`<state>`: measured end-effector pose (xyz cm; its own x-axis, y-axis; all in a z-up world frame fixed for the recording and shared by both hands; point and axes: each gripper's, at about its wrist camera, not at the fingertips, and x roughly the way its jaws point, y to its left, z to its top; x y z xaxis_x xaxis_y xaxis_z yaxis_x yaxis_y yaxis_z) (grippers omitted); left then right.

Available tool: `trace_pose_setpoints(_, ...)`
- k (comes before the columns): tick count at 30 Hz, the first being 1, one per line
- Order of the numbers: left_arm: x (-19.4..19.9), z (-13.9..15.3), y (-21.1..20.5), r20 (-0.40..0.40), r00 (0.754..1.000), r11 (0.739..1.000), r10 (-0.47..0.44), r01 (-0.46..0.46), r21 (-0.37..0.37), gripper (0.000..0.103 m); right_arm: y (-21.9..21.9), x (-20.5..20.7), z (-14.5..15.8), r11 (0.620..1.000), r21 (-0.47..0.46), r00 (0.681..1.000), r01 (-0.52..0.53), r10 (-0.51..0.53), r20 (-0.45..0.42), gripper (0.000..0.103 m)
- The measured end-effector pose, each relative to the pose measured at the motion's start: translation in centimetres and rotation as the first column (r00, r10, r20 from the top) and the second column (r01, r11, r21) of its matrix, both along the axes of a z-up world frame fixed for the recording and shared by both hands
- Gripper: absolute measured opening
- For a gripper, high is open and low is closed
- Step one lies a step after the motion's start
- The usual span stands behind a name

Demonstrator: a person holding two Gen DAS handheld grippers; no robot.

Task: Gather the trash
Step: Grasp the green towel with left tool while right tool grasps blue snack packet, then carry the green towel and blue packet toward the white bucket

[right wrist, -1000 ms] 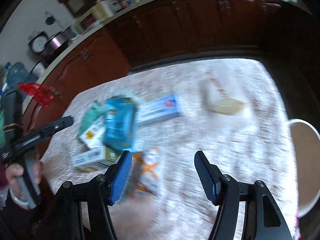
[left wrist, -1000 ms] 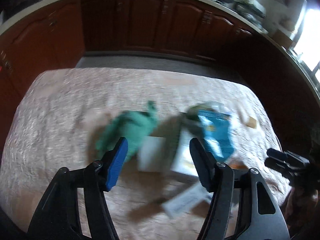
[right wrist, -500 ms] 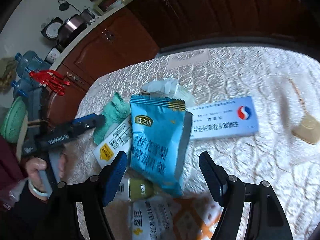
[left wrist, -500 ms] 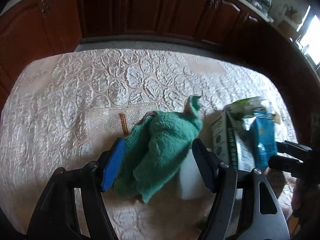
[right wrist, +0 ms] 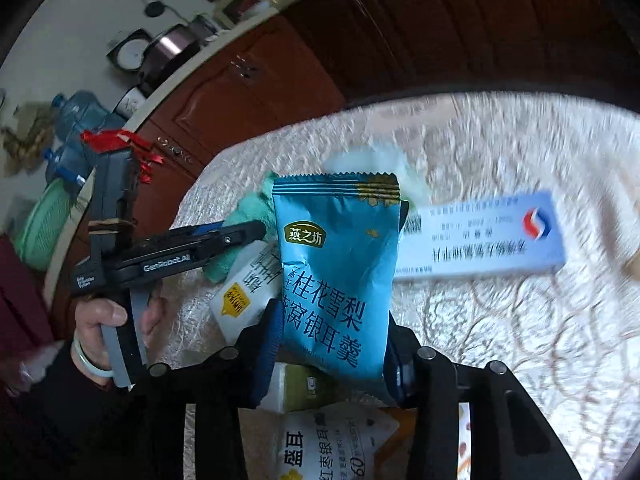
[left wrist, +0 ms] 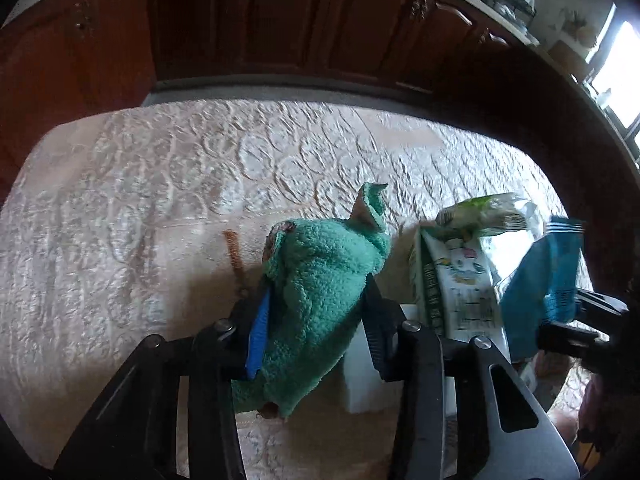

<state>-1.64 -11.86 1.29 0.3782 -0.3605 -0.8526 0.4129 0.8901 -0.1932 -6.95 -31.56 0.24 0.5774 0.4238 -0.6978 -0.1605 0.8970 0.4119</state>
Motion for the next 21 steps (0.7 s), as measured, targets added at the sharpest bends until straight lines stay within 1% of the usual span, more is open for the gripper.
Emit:
trace_pose_setpoints(3, -0.6, 1.7, 0.7, 0.033, 0.999, 1.000, 0.014, -0.013, -0.016, 0.039, -0.1, -0.6, 1.8, 1.000, -0.013, 0.999, 0.008, -0.007, 0.033, 0.042)
trace_pose_setpoints(6, -1.2, 3.5, 1.0, 0.063, 0.998, 0.998, 0.023, -0.020, -0.051, 0.039, -0.6, -1.2, 3.2, 1.000, -0.004, 0.998, 0.028, -0.028, 0.052, 0.042)
trace_pose_setpoints(8, -1.9, 4.7, 1.1, 0.082, 0.996, 0.998, 0.021, -0.015, -0.066, 0.039, -0.7, -1.7, 4.1, 0.999, -0.014, 0.997, 0.040, -0.039, 0.073, 0.042)
trace_pose_setpoints(13, -3.6, 6.9, -0.1, 0.113, 0.994, 0.996, -0.003, 0.013, -0.089, 0.039, -0.9, -3.1, 5.4, 0.998, -0.035, 0.994, 0.060, -0.056, 0.098, 0.042)
trace_pose_setpoints(17, -5.0, 8.2, -2.1, 0.143, 0.989, 0.994, -0.031, 0.045, -0.099, 0.039, -1.2, -4.4, 6.4, 0.996, -0.050, 0.990, 0.081, -0.074, 0.123, 0.042)
trace_pose_setpoints(21, -6.7, 9.4, -4.2, 0.163, 0.984, 0.990, -0.066, 0.085, -0.110, 0.039, -2.6, -6.3, 7.2, 0.992, -0.058, 0.984, 0.110, -0.100, 0.150, 0.041)
